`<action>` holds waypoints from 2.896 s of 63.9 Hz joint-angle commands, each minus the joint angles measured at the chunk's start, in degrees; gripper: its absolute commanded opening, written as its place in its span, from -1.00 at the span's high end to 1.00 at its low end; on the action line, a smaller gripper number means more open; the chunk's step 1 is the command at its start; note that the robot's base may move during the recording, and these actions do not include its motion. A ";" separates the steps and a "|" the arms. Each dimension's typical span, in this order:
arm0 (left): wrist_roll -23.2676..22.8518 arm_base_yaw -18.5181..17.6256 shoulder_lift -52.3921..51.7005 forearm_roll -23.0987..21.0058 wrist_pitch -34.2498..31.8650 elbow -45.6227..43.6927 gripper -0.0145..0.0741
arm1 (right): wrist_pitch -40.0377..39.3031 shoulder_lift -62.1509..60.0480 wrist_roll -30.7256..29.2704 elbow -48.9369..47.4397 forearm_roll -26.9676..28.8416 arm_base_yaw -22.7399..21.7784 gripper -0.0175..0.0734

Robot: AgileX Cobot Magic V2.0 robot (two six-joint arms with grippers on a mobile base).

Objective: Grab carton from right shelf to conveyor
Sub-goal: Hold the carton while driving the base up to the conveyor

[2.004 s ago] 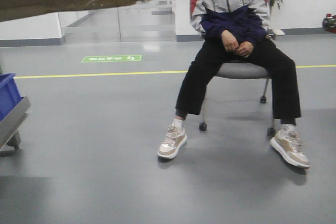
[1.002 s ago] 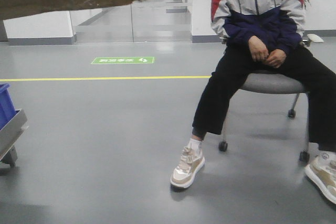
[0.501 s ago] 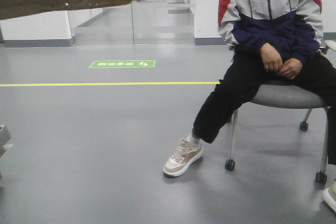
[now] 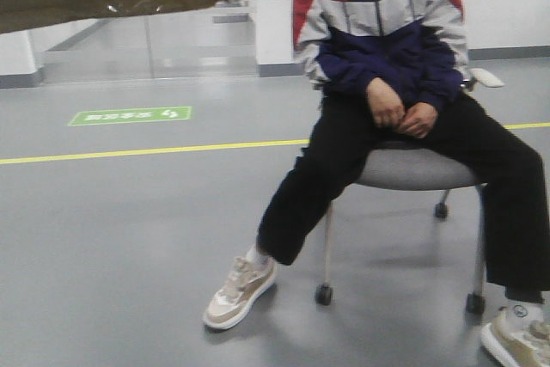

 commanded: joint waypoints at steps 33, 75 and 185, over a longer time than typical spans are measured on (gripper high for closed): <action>0.38 -0.47 -0.23 -0.73 -0.81 -0.22 0.69 | -4.33 -0.71 -0.33 -0.42 1.15 -0.10 0.75; 0.38 -0.47 -0.23 3.26 -0.81 -0.22 0.69 | -4.33 -0.71 -0.33 -0.42 1.15 -0.10 0.75; 0.38 -0.47 -0.23 21.12 -0.81 -0.22 0.69 | -4.33 -0.70 -0.33 -0.42 1.37 -0.10 0.75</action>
